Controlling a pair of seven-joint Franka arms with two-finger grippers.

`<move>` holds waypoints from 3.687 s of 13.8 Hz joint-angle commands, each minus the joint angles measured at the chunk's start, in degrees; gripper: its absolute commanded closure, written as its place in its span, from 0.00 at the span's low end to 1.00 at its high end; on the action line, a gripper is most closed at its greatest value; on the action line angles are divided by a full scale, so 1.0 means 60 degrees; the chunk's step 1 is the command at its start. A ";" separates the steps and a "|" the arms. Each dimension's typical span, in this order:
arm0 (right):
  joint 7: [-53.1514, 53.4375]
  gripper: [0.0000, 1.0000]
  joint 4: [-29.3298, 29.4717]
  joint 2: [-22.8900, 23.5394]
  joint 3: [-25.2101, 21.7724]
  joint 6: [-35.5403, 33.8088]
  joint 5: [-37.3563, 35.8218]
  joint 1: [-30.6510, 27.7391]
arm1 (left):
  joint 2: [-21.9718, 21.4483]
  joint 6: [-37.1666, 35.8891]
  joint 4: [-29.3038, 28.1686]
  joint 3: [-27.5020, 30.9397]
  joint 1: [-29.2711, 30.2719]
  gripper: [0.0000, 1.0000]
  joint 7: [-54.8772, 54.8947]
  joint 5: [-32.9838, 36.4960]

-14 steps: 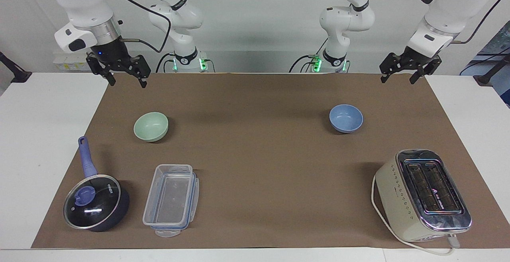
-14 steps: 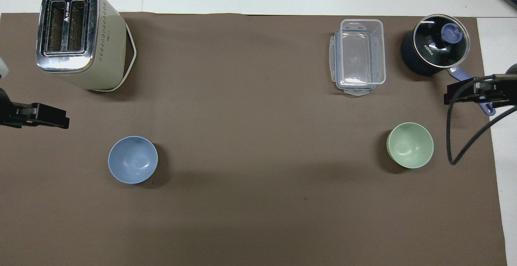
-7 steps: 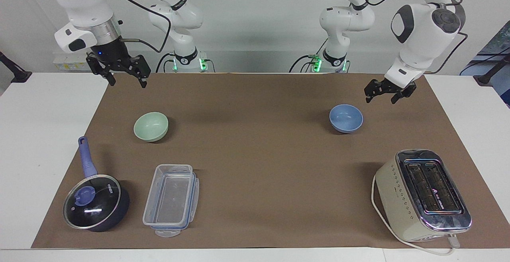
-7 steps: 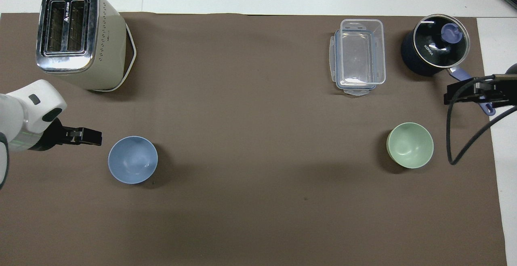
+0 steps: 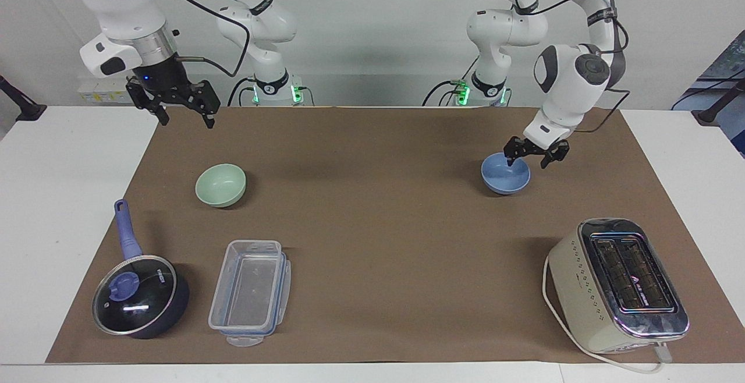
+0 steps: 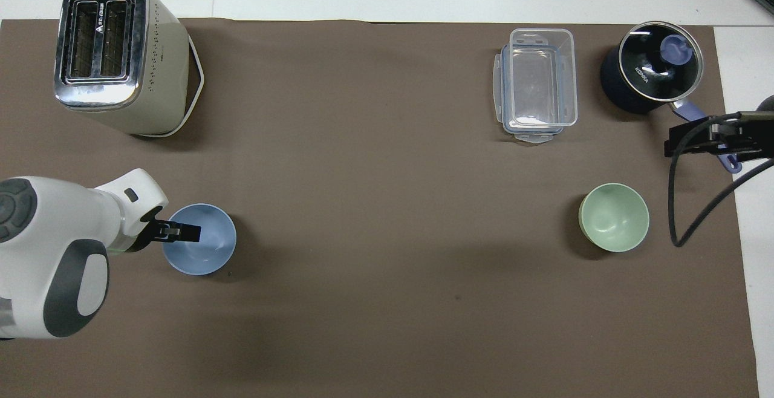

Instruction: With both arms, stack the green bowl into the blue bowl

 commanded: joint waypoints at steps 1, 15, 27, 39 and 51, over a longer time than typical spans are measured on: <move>-0.0240 0.00 -0.0092 -0.0063 0.0057 0.0039 0.0024 -0.0134 | 0.0005 0.1094 -0.0890 0.0098 -0.0137 0.00 0.0022 0.0028; -0.0269 0.00 -0.0092 -0.0063 -0.0002 0.0141 0.0024 -0.0440 | 0.0461 -0.0527 0.0805 0.0098 -0.0371 1.00 -0.0447 0.0014; -0.0196 0.00 -0.0194 -0.0150 -0.0017 -0.0210 0.0009 -0.0955 | 0.0636 -0.0811 0.2039 0.0011 -0.2491 1.00 -0.3006 -0.1422; -0.0343 0.00 -0.0590 -0.0356 0.0042 0.0009 0.0024 -0.0881 | 0.1794 0.2386 0.0778 0.0040 -0.5616 0.20 -0.4798 -0.1451; -0.0343 0.00 -0.0998 -0.0545 0.0086 0.0490 0.0024 -0.0983 | 0.1897 -0.0555 0.3441 0.0113 -0.2045 0.00 -0.3131 -0.1319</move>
